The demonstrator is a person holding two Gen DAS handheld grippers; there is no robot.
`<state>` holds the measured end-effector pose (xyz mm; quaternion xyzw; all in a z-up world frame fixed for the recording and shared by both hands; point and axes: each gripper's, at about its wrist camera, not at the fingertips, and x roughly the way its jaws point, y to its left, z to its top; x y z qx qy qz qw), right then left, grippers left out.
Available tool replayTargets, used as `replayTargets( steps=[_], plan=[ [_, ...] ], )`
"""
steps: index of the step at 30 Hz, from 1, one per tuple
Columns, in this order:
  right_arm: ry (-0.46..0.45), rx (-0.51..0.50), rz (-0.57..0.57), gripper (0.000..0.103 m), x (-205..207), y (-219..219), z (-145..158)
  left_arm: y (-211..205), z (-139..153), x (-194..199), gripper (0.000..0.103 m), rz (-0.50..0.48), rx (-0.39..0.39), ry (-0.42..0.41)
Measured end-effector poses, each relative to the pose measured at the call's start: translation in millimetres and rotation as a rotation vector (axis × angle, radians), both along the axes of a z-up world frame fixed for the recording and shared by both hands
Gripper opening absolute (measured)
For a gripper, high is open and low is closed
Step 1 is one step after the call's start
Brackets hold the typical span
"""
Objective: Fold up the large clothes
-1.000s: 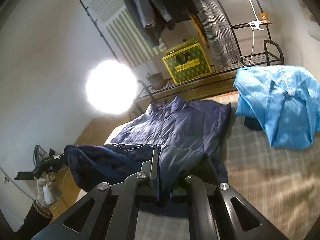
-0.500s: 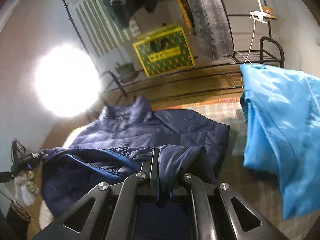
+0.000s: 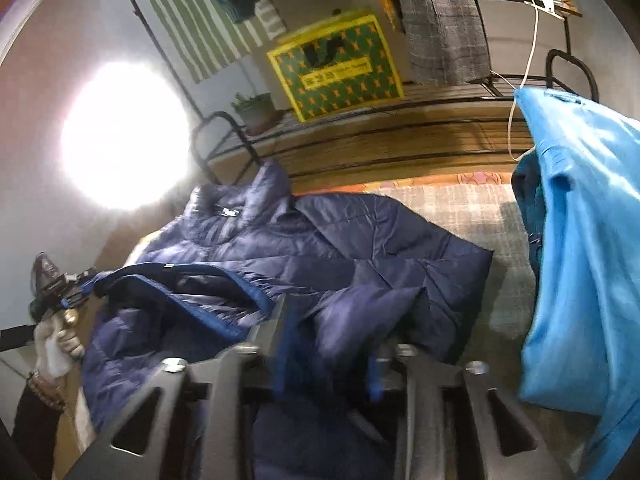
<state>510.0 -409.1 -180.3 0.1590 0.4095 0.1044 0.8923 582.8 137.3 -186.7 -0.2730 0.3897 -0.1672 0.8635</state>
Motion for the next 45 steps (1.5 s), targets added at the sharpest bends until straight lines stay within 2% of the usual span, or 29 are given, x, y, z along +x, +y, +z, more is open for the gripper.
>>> replayTargets(
  steps=[1, 2, 5, 8, 10, 12, 15, 18, 20, 21, 22, 23, 24, 25, 30, 33, 39, 42, 45],
  plan=[
    [-0.031, -0.008, 0.0, 0.071, -7, -4, 6, 3, 3, -2, 0.055, 0.001, 0.016, -0.009],
    [-0.061, -0.021, -0.006, 0.075, -14, -8, 12, 6, 6, -4, 0.055, -0.008, 0.057, -0.015],
    [-0.119, -0.039, 0.002, 0.075, -33, -20, 23, 0, 4, -5, 0.055, -0.055, 0.191, -0.019],
    [-0.097, -0.156, 0.006, 0.075, -35, -20, 15, -25, -6, 1, 0.055, -0.156, 0.287, -0.003],
    [-0.064, -0.179, 0.0, 0.075, -29, -20, 4, -44, -13, 5, 0.055, -0.187, 0.356, -0.006],
    [-0.044, -0.181, -0.003, 0.075, -23, -20, -5, -53, -21, 10, 0.055, -0.191, 0.39, 0.006],
    [-0.004, -0.203, 0.003, 0.073, -10, -16, -19, -58, -36, 23, 0.055, -0.175, 0.39, 0.066],
    [0.016, -0.238, 0.016, 0.059, 1, -13, -27, -59, -44, 34, 0.055, -0.153, 0.391, 0.097],
    [0.015, -0.237, 0.029, 0.043, 5, -11, -27, -62, -46, 39, 0.05, -0.154, 0.401, 0.095],
    [0.012, -0.237, 0.035, 0.037, 8, -10, -27, -63, -46, 40, 0.038, -0.156, 0.411, 0.092],
    [0.014, -0.24, 0.037, 0.026, 11, -10, -26, -66, -46, 41, 0.027, -0.161, 0.427, 0.089],
    [0.018, -0.245, 0.038, 0.018, 13, -9, -26, -70, -45, 41, 0.022, -0.163, 0.451, 0.083],
    [0.025, -0.255, 0.039, 0.014, 16, -7, -27, -73, -45, 40, 0.01, -0.165, 0.468, 0.075],
    [0.028, -0.271, 0.041, 0.007, 17, -5, -27, -75, -44, 38, 0.007, -0.17, 0.486, 0.06],
    [-0.019, -0.342, 0.028, 0.002, 10, 4, -17, -79, -34, 34, 0.003, -0.131, 0.548, 0.016],
    [-0.05, -0.353, -0.007, 0.001, 8, 1, -2, -77, -17, 34, 0.003, -0.101, 0.575, -0.033],
    [-0.127, -0.468, -0.056, 0.001, 30, 8, 28, -88, 9, 65, 0.003, -0.033, 0.629, -0.103],
    [-0.123, -0.529, -0.083, 0.001, 58, 13, 23, -93, -1, 90, 0.003, 0.005, 0.657, -0.088],
    [-0.092, -0.572, -0.089, 0.001, 81, 18, 5, -100, -24, 110, 0.003, 0.021, 0.702, -0.051]
  ],
)
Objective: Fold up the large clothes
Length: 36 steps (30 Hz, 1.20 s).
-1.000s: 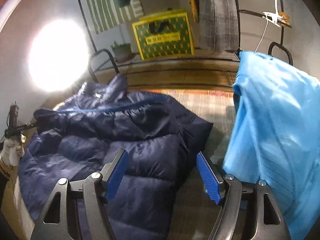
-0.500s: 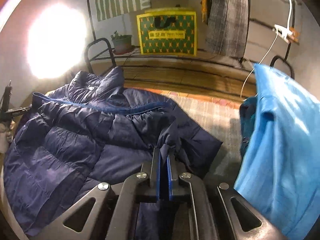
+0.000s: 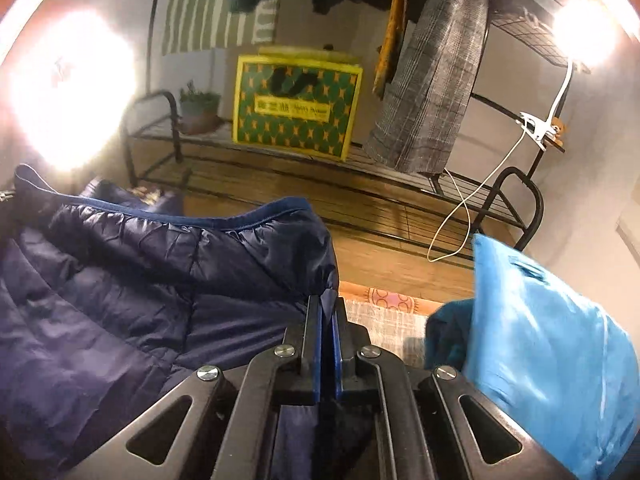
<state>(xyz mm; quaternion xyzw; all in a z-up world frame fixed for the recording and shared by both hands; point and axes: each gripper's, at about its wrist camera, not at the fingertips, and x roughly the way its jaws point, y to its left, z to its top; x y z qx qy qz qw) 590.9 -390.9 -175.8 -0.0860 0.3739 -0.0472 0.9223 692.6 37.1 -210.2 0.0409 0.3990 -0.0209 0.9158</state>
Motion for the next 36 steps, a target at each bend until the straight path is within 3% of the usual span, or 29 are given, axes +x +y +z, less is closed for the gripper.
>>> replayTargets(
  steps=[5, 9, 10, 12, 17, 23, 27, 30, 32, 36],
  plan=[
    [0.087, -0.037, -0.014, 0.001, 22, -1, -39, -10, -35, 16, 0.003, 0.006, 0.052, 0.047],
    [0.132, -0.041, -0.012, 0.004, 28, -2, -53, -10, -36, 19, 0.018, 0.017, 0.046, 0.052],
    [0.129, -0.05, -0.021, 0.008, 26, -3, -51, -8, -33, 19, 0.027, 0.028, 0.045, 0.051],
    [0.107, -0.04, -0.03, 0.029, 19, -5, -40, -2, -22, 16, 0.031, 0.037, 0.018, 0.033],
    [0.019, 0.093, 0.007, 0.04, -20, -16, -3, 9, 19, -18, 0.031, 0.008, -0.05, -0.034],
    [-0.048, 0.296, 0.076, 0.054, -104, -20, 39, -66, 59, -56, 0.031, -0.199, -0.094, -0.045],
    [-0.054, 0.396, 0.096, 0.061, -172, -11, 48, -127, 63, -61, 0.031, -0.278, -0.103, -0.051],
    [-0.017, 0.433, 0.09, 0.066, -212, 2, 35, -161, 51, -48, 0.031, -0.262, -0.054, -0.07],
    [0.016, 0.436, 0.074, 0.075, -224, 4, 21, -184, 36, -37, 0.031, -0.239, 0.003, -0.081],
    [0.111, 0.463, 0.025, 0.076, -228, 5, -18, -206, 1, -14, 0.031, -0.207, 0.03, -0.022]
  ],
)
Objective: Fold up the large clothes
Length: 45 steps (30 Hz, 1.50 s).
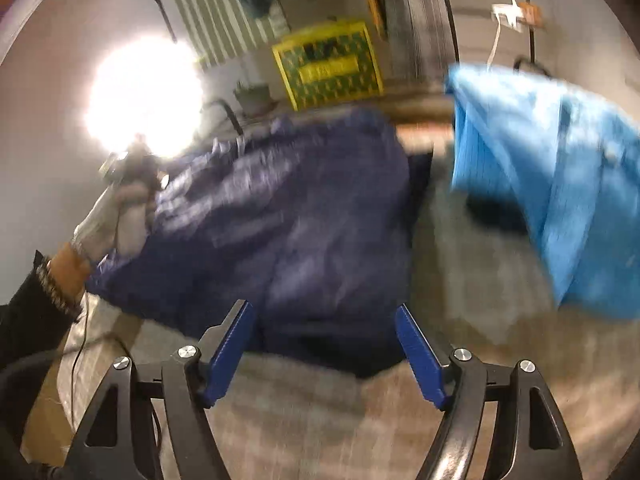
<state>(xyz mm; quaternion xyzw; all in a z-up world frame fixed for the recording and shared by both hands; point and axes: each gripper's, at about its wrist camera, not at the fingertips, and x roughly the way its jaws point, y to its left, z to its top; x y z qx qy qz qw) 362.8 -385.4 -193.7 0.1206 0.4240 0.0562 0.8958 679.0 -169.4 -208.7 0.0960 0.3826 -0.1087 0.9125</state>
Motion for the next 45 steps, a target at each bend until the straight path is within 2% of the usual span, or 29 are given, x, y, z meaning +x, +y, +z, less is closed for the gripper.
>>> replayTargets(
  steps=[4, 8, 10, 12, 13, 16, 20, 22, 25, 28, 30, 31, 32, 33, 35, 38, 40, 42, 45],
  plan=[
    [0.061, 0.076, -0.053, 0.078, 7, -11, -31, -9, -33, 17, 0.031, 0.023, 0.048, 0.05],
    [0.08, 0.19, -0.084, 0.082, 11, -23, -49, -9, -25, 15, 0.031, 0.017, 0.056, 0.049],
    [0.062, 0.192, -0.086, 0.084, 9, -21, -48, -1, -14, 6, 0.031, 0.025, 0.002, 0.04],
    [0.056, 0.209, -0.092, 0.085, 8, -18, -48, 5, 1, -20, 0.031, 0.007, -0.08, 0.039],
    [0.057, 0.233, -0.097, 0.085, 6, -17, -49, 5, 8, -40, 0.031, -0.02, -0.094, 0.035],
    [0.06, 0.271, -0.123, 0.085, -1, -12, -49, -6, 17, -107, 0.031, -0.097, -0.087, 0.028],
    [0.047, 0.344, -0.172, 0.085, -3, -11, -50, -14, 8, -176, 0.031, -0.136, -0.108, 0.029],
    [0.024, 0.379, -0.201, 0.085, -1, -10, -50, -19, 0, -190, 0.031, -0.149, -0.092, 0.032],
    [0.006, 0.397, -0.265, 0.086, 8, -10, -52, -30, -22, -198, 0.031, -0.156, -0.103, 0.1],
    [-0.001, 0.42, -0.333, 0.085, 20, -12, -56, -40, -37, -208, 0.031, -0.167, -0.039, 0.032],
    [-0.009, 0.404, -0.376, 0.078, 29, -12, -55, -43, -40, -211, 0.031, -0.168, -0.028, 0.003],
    [-0.013, 0.39, -0.391, 0.068, 32, -11, -55, -43, -38, -210, 0.031, -0.171, -0.024, 0.01],
    [-0.014, 0.373, -0.396, 0.049, 36, -10, -55, -43, -37, -207, 0.031, -0.174, -0.022, 0.017],
    [-0.01, 0.355, -0.399, 0.039, 40, -8, -54, -39, -33, -210, 0.031, -0.171, -0.024, 0.026],
    [-0.009, 0.336, -0.401, 0.026, 43, -6, -50, -24, -20, -221, 0.031, -0.153, -0.082, 0.014],
    [-0.048, 0.276, -0.369, 0.019, 39, -2, -31, -1, -8, -240, 0.031, -0.122, -0.146, -0.013],
    [-0.081, 0.206, -0.339, 0.017, 40, 7, -12, 7, -10, -245, 0.031, -0.107, -0.154, -0.012],
    [-0.107, 0.14, -0.313, 0.015, 40, 19, 5, 11, -26, -240, 0.031, -0.103, -0.151, 0.031],
    [-0.152, 0.034, -0.257, 0.014, 45, 44, 34, 14, -45, -231, 0.031, -0.097, -0.202, 0.096]
  ],
)
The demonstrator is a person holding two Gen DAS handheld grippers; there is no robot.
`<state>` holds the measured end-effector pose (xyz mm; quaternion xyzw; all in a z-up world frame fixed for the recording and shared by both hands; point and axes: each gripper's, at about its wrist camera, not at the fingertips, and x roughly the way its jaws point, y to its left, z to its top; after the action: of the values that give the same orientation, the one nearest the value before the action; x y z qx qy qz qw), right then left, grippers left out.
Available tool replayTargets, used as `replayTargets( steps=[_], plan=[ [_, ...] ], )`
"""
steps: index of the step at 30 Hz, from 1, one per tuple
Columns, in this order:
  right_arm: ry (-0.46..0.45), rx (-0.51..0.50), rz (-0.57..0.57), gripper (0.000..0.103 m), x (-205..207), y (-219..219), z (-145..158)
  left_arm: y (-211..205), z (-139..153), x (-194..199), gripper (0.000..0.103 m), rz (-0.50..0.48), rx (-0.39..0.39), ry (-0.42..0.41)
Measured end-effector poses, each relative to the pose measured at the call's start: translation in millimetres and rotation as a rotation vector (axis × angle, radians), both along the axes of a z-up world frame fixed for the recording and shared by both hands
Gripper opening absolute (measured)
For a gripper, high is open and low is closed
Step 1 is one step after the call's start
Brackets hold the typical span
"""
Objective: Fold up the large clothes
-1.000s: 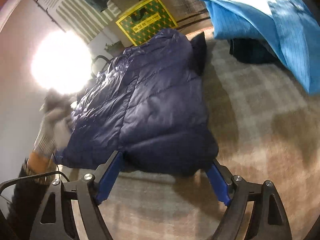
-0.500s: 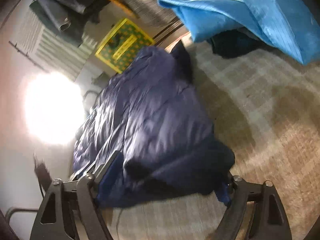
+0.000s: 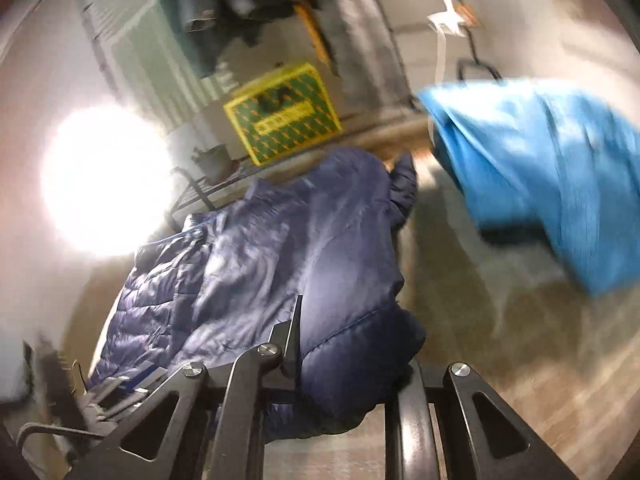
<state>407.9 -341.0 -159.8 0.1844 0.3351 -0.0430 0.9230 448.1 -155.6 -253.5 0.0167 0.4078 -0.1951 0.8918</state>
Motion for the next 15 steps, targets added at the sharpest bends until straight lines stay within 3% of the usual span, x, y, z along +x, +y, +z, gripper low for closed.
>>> replayTargets(
  steps=[4, 7, 11, 15],
  plan=[
    [-0.05, -0.106, 0.06, 0.013, 7, 32, 36, 17, 9, 2, 0.031, -0.015, -0.091, 0.043],
    [-0.091, -0.172, 0.112, 0.013, 9, 57, 56, 66, 27, -14, 0.031, 0.019, -0.258, 0.036],
    [-0.145, -0.237, 0.193, 0.013, 18, 99, 71, 135, 41, -51, 0.031, 0.084, -0.32, -0.064],
    [-0.174, -0.31, 0.281, 0.013, 29, 153, 72, 199, 39, -75, 0.033, 0.171, -0.344, -0.102]
  ],
)
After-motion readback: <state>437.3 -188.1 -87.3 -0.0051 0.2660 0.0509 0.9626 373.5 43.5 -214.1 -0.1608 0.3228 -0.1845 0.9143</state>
